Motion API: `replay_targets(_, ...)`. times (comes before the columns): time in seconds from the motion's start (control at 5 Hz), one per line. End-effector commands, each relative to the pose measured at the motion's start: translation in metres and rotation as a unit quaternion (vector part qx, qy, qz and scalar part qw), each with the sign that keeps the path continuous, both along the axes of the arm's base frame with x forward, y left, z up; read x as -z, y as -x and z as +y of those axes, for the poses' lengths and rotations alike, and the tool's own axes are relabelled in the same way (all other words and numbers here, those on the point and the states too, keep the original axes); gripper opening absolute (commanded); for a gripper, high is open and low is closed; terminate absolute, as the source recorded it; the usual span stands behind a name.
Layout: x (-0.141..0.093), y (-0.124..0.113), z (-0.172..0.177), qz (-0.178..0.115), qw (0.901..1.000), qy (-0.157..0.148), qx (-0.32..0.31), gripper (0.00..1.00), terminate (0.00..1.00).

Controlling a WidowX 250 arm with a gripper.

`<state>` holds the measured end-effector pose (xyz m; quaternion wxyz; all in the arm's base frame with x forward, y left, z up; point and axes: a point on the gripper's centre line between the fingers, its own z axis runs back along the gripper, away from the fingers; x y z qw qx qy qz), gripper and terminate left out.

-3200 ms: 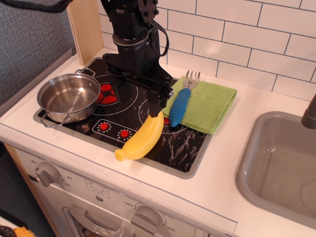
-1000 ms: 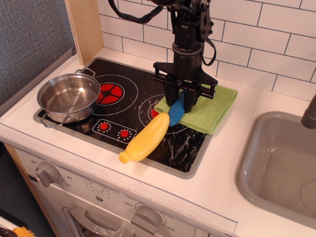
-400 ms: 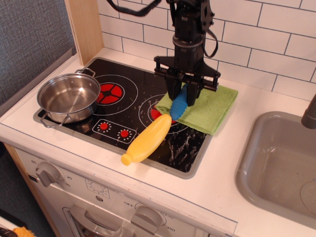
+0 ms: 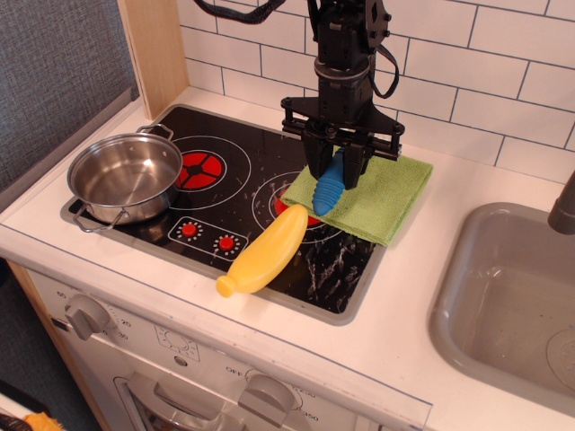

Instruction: Move the blue for to the middle of the pan and banana

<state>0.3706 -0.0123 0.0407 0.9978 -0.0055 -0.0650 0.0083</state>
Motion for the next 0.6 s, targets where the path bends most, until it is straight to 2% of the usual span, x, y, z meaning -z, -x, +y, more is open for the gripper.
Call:
replay_targets(0.0, -0.057, 0.017, 0.030, -0.073, 0.9973, -0.009, -0.011, 0.00, 0.00)
replay_targets(0.2, -0.063, 0.046, 0.054, -0.080, 0.9964, -0.027, 0.005, 0.00, 0.00)
replay_targets(0.4, -0.050, 0.078, 0.069, -0.065, 0.9968, -0.037, 0.027, 0.00, 0.00)
